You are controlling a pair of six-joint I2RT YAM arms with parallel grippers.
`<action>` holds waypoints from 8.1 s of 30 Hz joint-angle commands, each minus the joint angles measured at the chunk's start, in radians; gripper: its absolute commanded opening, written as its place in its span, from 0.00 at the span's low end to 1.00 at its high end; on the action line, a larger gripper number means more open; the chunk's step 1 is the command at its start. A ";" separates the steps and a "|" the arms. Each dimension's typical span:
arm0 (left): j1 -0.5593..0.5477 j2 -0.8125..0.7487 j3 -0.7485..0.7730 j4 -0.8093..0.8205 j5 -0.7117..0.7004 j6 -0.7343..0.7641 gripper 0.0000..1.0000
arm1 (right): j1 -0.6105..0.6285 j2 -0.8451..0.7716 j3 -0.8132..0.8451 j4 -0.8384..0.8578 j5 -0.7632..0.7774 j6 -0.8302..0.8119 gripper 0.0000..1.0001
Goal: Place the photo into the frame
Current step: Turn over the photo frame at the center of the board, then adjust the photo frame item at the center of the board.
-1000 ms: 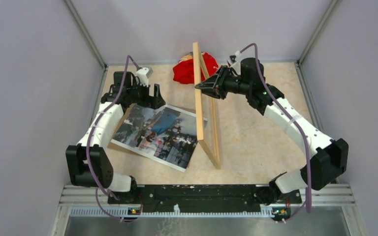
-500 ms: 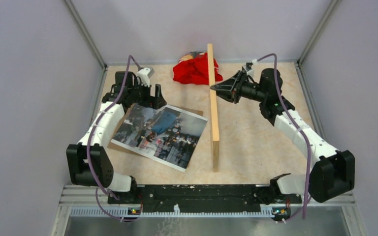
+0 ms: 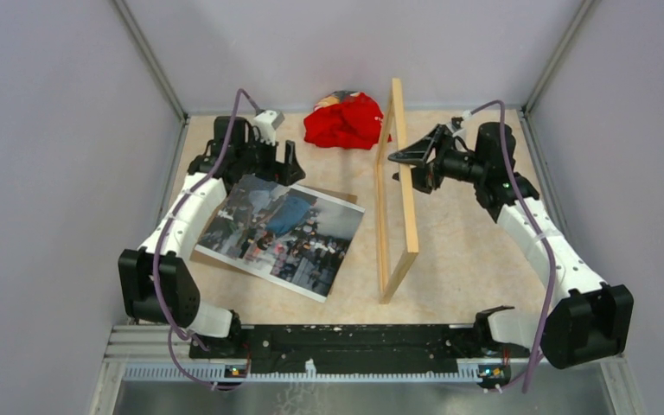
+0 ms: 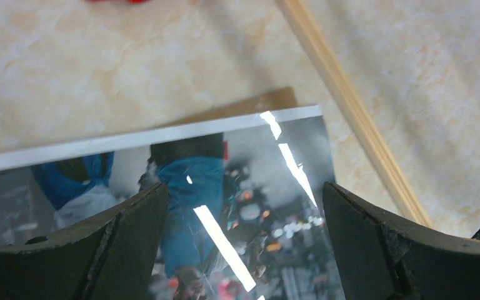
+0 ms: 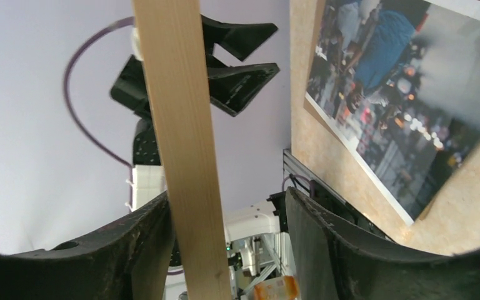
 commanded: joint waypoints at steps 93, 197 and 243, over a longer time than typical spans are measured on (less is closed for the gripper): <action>-0.154 0.069 0.061 0.019 -0.093 0.065 0.99 | 0.015 0.167 0.191 -0.880 1.007 -0.941 0.00; 0.205 0.090 0.007 -0.214 -0.150 0.252 0.98 | 0.405 0.706 0.360 -0.486 0.955 -0.981 0.22; 0.537 0.245 -0.084 0.078 -0.743 0.429 0.98 | 0.600 0.624 0.170 -0.095 0.683 -0.520 0.94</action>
